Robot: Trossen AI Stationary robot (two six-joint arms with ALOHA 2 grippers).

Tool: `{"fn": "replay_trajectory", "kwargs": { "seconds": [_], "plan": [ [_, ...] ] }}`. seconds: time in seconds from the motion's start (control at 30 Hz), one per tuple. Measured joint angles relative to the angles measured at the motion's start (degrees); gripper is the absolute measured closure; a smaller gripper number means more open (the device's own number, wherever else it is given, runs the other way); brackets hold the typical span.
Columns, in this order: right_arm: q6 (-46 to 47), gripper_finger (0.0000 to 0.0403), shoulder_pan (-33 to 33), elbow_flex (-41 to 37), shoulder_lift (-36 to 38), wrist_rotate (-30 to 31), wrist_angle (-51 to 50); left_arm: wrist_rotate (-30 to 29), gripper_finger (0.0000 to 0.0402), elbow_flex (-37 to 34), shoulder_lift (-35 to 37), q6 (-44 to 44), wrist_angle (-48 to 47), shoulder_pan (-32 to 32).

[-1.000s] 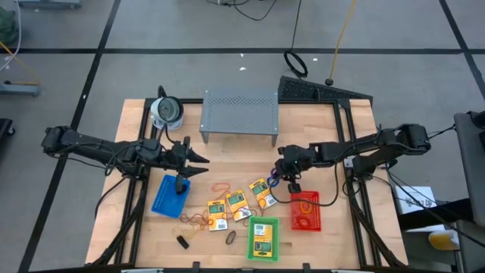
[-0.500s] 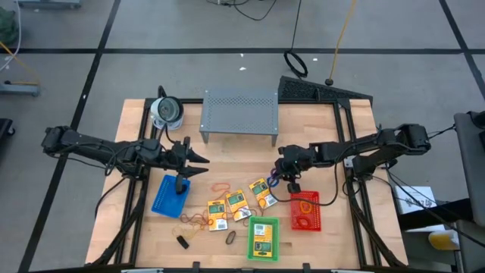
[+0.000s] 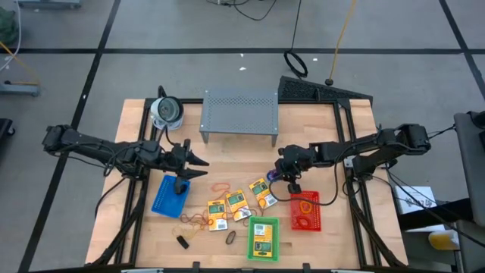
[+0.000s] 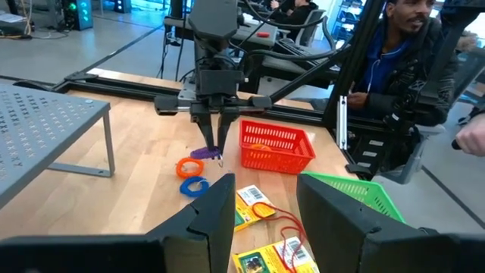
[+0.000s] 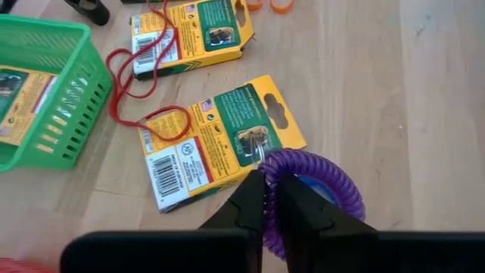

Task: Pick & Place Office Desk Supplies
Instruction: Put the violet spring keychain into the red bin

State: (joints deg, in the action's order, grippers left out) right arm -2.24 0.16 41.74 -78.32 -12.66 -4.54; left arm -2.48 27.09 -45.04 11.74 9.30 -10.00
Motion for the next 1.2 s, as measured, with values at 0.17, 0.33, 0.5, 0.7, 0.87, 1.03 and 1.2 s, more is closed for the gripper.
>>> {"fn": "replay_trajectory", "kwargs": {
  "seconds": [0.17,0.33,0.5,0.7,0.87,1.03,1.2],
  "plan": [
    [0.0,0.0391,0.4,0.0,0.0,-2.5,0.0,0.0,0.0250,0.0,0.0,0.0,0.0,-0.6],
    [-0.1,0.0395,2.5,0.0,0.0,-3.7,0.0,0.0,0.0250,0.0,0.0,-0.2,0.0,-1.0],
    [-0.6,0.0395,5.4,0.0,0.0,-6.4,-0.2,0.0,0.0250,0.0,0.0,0.1,0.0,-1.1],
    [-1.5,0.0396,9.4,0.1,3.1,-9.9,-4.6,0.0,0.0250,0.0,0.0,1.1,-0.1,-1.0],
    [-1.5,0.0398,13.3,0.1,9.8,-6.6,-11.3,0.0,0.0250,0.0,0.0,0.8,0.0,-1.0],
    [0.7,0.0398,16.7,0.1,17.8,-2.5,-14.9,-0.4,0.0250,0.0,0.0,0.6,0.0,-1.0],
    [2.1,0.0393,19.5,-1.0,22.7,2.3,-17.2,-0.5,0.0250,0.0,0.0,0.6,0.8,-1.0]
  ]
}}
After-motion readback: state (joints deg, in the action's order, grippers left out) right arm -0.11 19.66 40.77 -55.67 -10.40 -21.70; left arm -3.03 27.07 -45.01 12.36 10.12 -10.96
